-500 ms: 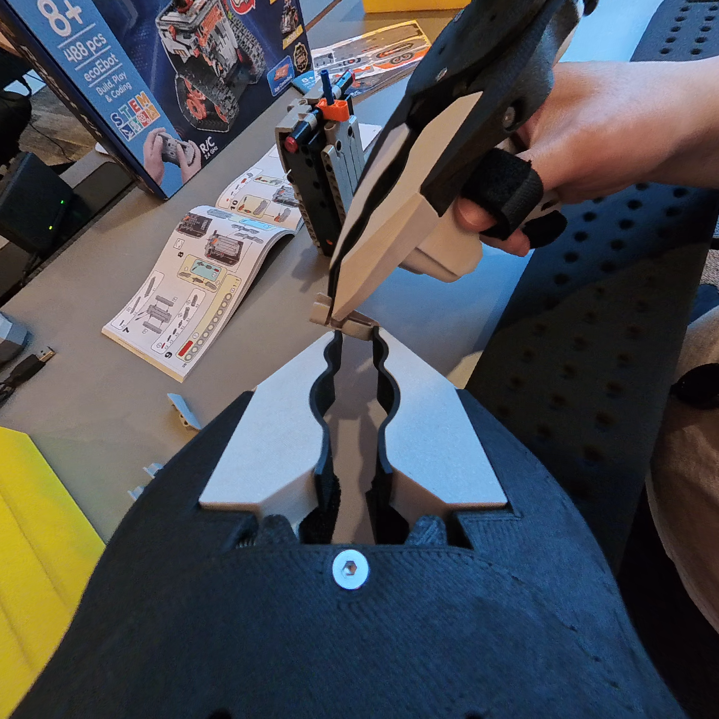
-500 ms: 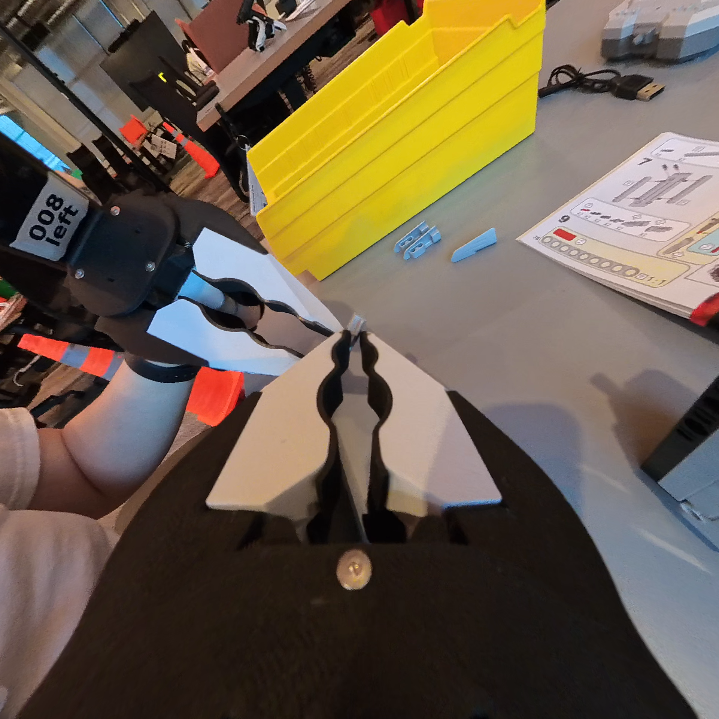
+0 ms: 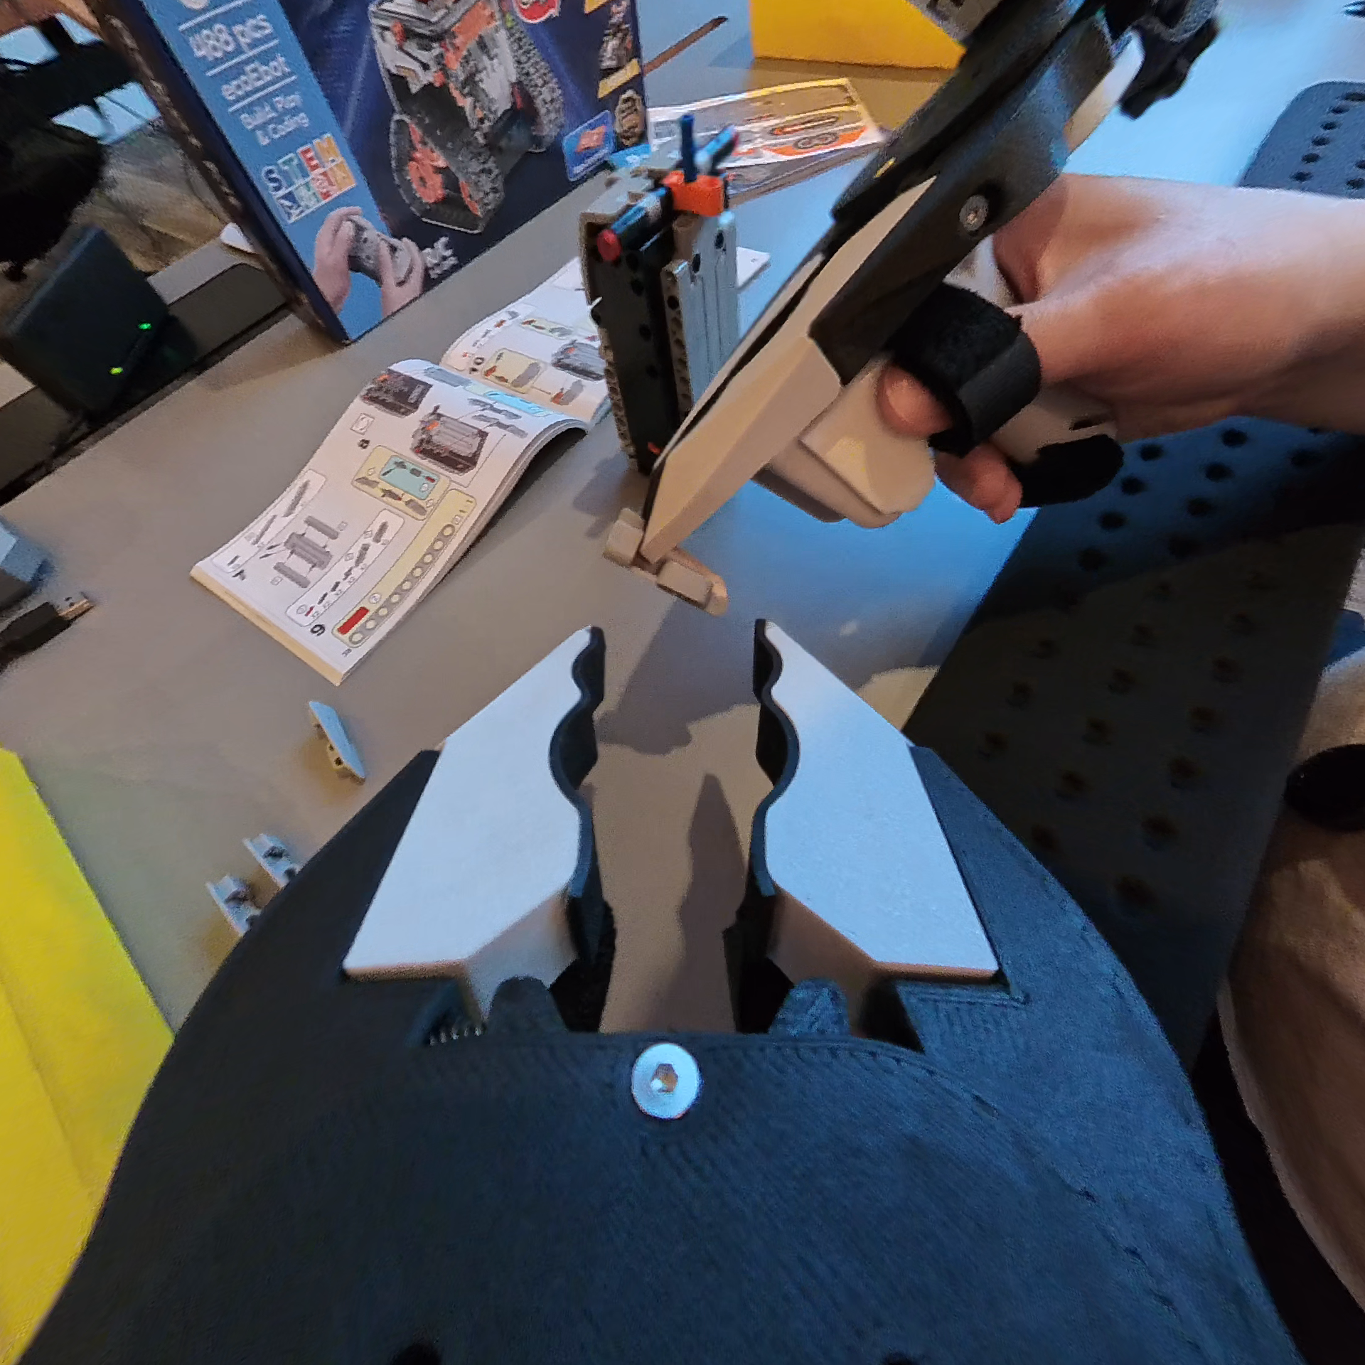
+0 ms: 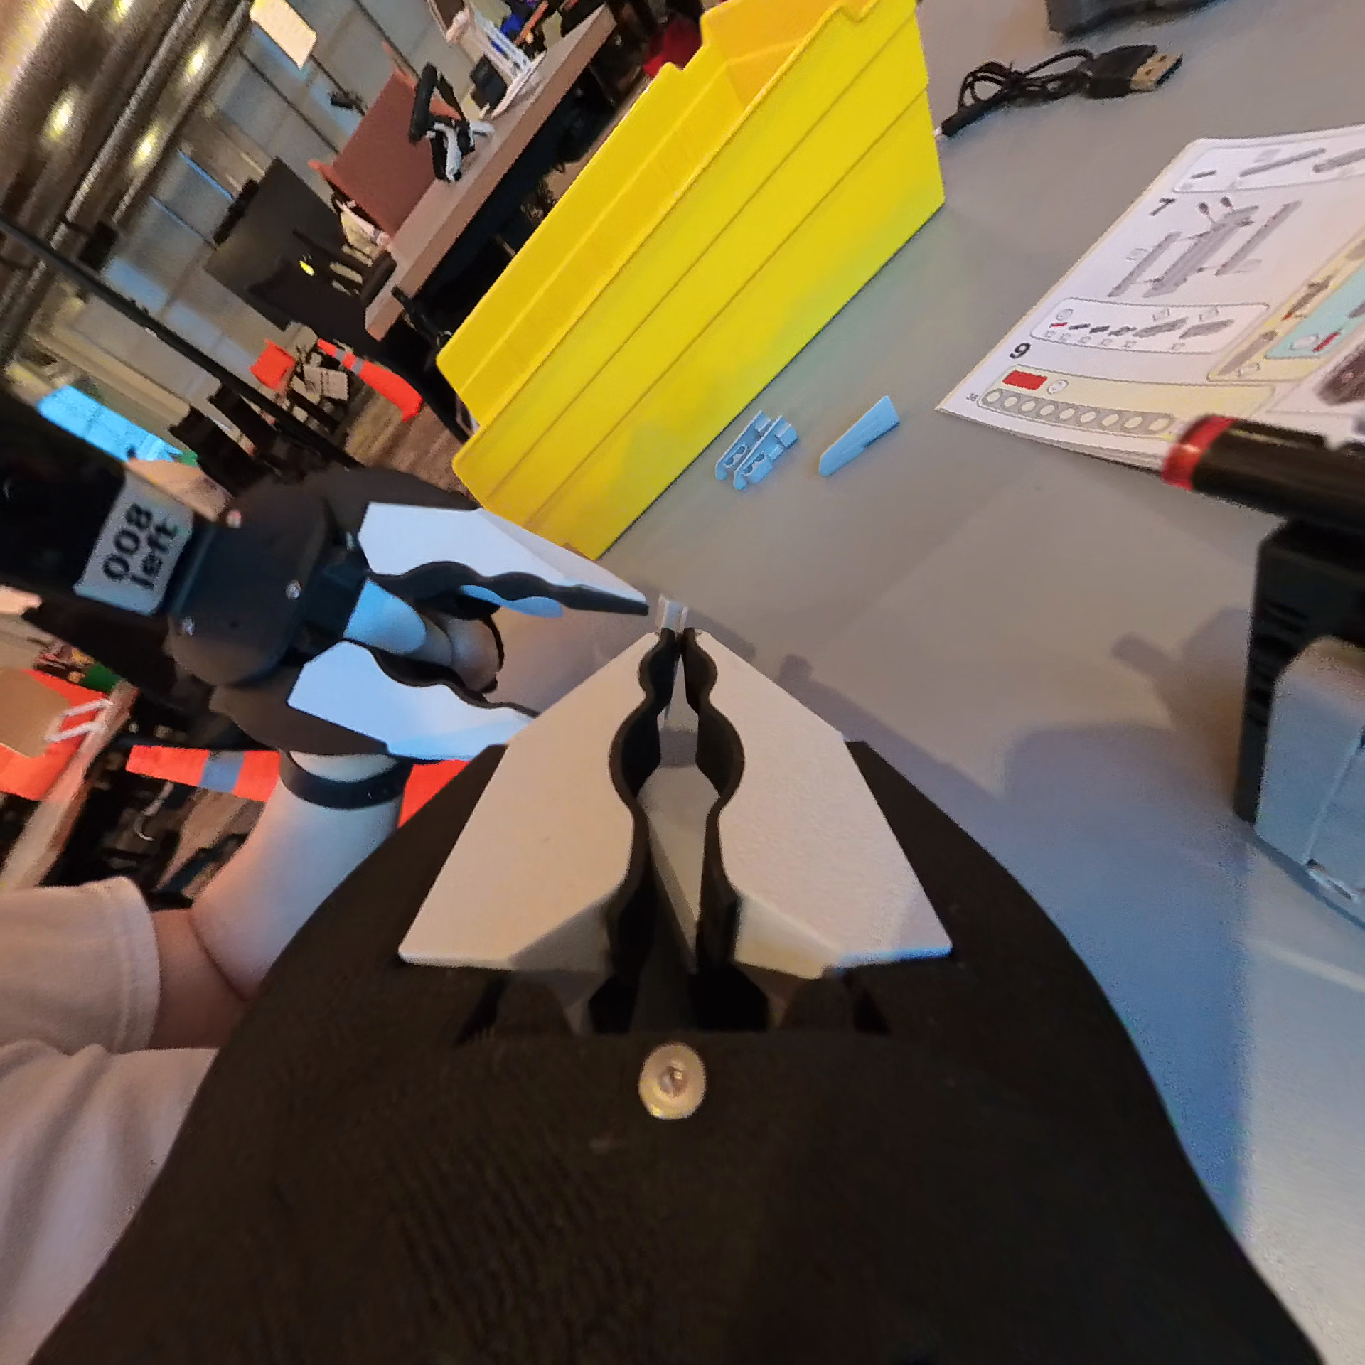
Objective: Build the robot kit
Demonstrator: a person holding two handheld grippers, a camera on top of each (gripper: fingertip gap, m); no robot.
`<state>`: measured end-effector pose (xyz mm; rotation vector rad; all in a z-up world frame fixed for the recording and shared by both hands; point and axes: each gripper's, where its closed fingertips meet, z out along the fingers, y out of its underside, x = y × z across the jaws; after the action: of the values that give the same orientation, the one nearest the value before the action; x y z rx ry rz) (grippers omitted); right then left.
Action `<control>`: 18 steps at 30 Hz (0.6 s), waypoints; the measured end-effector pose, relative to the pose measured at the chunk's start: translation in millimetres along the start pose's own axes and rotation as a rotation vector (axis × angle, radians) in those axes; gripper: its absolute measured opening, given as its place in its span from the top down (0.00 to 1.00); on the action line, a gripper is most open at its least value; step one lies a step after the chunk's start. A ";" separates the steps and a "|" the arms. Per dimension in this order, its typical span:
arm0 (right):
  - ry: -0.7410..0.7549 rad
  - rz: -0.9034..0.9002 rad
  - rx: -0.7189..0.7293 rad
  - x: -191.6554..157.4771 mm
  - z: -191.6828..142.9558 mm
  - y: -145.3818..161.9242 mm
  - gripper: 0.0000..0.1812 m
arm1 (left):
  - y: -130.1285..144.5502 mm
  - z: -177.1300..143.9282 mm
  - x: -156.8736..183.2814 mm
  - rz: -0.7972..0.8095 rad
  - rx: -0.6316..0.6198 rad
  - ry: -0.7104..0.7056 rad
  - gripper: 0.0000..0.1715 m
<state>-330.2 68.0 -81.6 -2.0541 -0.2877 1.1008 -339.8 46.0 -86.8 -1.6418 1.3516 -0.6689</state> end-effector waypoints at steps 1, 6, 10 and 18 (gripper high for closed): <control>-0.006 0.028 0.008 0.8 -0.1 -0.8 1.00 | 1.3 1.1 -1.5 0.000 0.002 -0.028 0.76; -0.030 0.159 0.053 6.5 -2.2 -5.9 1.00 | 9.4 10.0 -4.7 0.052 -0.026 -0.162 0.76; -0.020 0.191 0.055 7.8 -2.2 -5.4 1.00 | 8.3 15.9 -6.3 0.149 -0.053 -0.280 0.80; -0.020 0.285 0.065 7.2 3.4 -4.0 1.00 | -7.9 20.2 -9.8 0.335 -0.076 -0.507 0.84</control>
<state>-327.9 76.2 -84.3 -2.0699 0.0334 1.2833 -321.7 61.4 -88.2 -1.4622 1.2372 0.0025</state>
